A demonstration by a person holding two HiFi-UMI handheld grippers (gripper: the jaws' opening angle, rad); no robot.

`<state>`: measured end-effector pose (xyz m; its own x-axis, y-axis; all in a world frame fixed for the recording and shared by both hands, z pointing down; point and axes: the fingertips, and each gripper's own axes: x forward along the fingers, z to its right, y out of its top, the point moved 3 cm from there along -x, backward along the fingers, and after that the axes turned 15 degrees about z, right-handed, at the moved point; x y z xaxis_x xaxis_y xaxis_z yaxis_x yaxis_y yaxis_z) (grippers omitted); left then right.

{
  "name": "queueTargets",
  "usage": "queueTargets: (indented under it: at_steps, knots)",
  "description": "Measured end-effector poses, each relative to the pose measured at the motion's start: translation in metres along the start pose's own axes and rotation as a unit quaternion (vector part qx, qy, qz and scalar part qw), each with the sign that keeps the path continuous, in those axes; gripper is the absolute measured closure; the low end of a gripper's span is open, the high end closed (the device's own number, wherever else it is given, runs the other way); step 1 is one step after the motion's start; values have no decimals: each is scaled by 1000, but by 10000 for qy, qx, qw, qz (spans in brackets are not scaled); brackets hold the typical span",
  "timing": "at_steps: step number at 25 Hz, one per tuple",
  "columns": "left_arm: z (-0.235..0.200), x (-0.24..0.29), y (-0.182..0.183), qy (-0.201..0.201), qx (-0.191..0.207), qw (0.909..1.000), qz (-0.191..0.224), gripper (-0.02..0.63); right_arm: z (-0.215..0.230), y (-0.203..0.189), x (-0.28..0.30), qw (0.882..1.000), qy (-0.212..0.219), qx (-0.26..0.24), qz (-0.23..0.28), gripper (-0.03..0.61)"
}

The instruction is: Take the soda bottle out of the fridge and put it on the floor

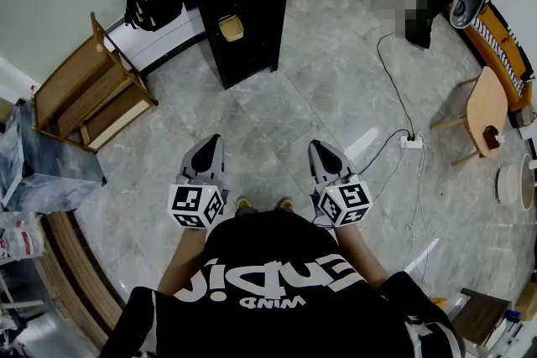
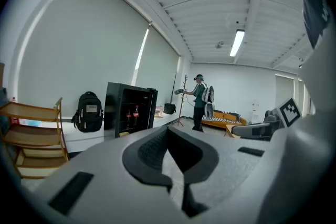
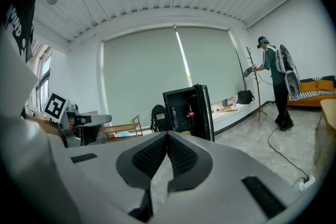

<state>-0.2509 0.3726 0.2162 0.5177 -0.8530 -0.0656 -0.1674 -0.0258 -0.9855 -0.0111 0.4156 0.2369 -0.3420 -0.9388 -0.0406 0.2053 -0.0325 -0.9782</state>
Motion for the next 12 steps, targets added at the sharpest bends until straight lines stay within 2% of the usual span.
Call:
queueTargets:
  at_steps: [7,12]
  knots:
    - [-9,8,-4,-156,-3,9999,10,607,-8,-1,15,9996,-59,121,230,555]
    - [-21,8,-10,-362,13,9993,1,607,-17,-10,24,9993,-207,-2,298,555]
